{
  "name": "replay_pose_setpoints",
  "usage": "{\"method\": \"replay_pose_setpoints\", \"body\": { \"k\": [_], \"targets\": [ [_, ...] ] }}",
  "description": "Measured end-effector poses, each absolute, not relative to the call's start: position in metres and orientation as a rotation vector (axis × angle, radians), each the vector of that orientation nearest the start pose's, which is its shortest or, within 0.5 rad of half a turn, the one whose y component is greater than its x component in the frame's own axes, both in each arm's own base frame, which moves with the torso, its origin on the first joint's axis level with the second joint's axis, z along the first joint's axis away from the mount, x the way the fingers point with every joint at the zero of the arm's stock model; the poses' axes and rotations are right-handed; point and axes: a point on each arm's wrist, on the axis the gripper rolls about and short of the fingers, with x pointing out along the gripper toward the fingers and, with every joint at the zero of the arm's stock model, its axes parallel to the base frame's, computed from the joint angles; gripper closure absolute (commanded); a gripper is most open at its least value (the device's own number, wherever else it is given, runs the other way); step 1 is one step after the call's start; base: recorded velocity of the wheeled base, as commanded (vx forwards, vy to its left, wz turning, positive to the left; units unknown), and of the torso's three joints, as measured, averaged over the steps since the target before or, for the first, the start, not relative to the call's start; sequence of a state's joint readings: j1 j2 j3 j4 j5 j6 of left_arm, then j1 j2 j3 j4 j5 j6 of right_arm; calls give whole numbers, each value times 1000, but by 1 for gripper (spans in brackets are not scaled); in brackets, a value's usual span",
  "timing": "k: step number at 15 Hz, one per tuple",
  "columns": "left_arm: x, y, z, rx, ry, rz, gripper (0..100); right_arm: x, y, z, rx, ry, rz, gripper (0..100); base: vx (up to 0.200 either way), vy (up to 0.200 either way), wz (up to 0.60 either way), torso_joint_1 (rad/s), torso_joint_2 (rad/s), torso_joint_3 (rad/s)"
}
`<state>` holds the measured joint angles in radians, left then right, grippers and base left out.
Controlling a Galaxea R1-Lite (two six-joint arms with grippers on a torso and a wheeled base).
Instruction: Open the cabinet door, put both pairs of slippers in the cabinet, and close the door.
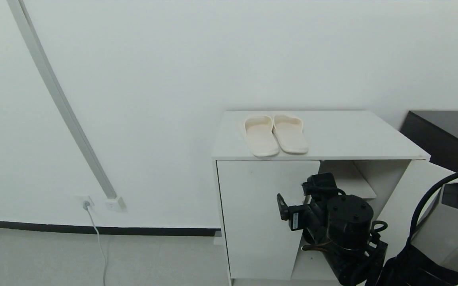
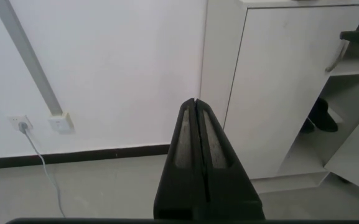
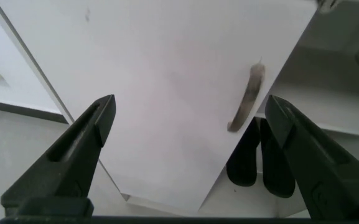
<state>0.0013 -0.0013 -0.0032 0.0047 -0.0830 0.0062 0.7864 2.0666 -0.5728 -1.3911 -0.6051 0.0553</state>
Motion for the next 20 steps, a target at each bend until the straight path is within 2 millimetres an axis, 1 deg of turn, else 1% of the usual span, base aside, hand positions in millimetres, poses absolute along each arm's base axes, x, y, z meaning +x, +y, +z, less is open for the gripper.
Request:
{"method": "replay_pose_setpoints", "body": {
  "k": [7, 14, 17, 20],
  "targets": [
    [-23, -2, 76, 6, 0, -82, 100, 242, 224, 84, -14, 88, 179, 0, 0, 0, 0, 252, -580, -324],
    [-23, -2, 76, 6, 0, -82, 100, 243, 224, 81, -22, 95, 176, 0, 0, 0, 0, 186, -398, -217],
    [-23, -2, 76, 7, 0, -82, 100, 245, 225, 76, -39, 102, 197, 0, 0, 0, 0, 19, -50, -19],
    [-23, -2, 76, 10, 0, -82, 100, 258, 230, 81, -41, 99, 244, 0, 0, 0, 0, 0, 0, 0]
  ]
}}
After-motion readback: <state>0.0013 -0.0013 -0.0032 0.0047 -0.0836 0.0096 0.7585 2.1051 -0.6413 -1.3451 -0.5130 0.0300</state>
